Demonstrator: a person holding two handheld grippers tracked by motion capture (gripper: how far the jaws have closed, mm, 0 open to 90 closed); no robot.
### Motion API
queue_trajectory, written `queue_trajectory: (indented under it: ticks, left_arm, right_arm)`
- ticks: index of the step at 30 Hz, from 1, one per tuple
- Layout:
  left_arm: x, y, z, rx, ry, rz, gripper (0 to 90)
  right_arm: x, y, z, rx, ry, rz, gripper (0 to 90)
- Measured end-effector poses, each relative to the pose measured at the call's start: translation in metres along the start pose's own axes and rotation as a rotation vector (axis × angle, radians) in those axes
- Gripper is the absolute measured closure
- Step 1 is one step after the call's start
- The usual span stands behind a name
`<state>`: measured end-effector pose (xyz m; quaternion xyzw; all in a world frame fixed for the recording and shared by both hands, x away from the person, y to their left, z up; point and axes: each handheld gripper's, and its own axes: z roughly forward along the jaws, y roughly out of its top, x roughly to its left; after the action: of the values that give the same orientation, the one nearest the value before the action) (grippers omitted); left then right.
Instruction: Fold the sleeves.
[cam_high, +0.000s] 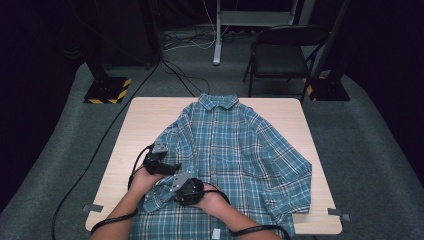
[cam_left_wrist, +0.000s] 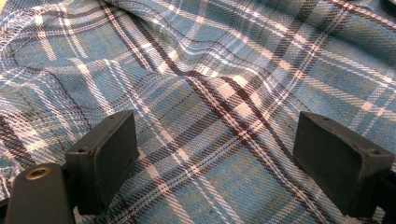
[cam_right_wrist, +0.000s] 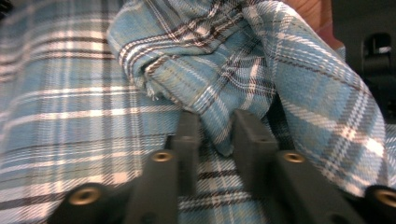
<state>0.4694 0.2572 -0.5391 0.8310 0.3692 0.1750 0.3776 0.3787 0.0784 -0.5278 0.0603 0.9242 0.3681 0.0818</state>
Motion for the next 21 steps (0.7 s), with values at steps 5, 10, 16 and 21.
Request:
queue_trajectory:
  ticks: [5,10,16,21]
  left_arm:
    - [0.0,0.0,0.0,-0.001,-0.002,-0.003,13.4]
    - [0.001,0.0,-0.001,-0.004,-0.007,-0.009,13.3]
    - [0.002,-0.001,-0.001,-0.005,-0.004,-0.014,13.5]
    - [0.001,0.0,0.0,-0.001,0.008,-0.006,13.5]
  right_arm:
    - [0.0,-0.001,-0.005,0.008,0.045,0.008,80.4]
    - [0.005,-0.003,-0.015,-0.006,0.113,-0.012,86.8]
    - [0.034,-0.027,-0.056,-0.044,0.232,-0.044,87.4]
    - [0.065,-0.039,-0.086,-0.073,0.309,-0.101,86.7]
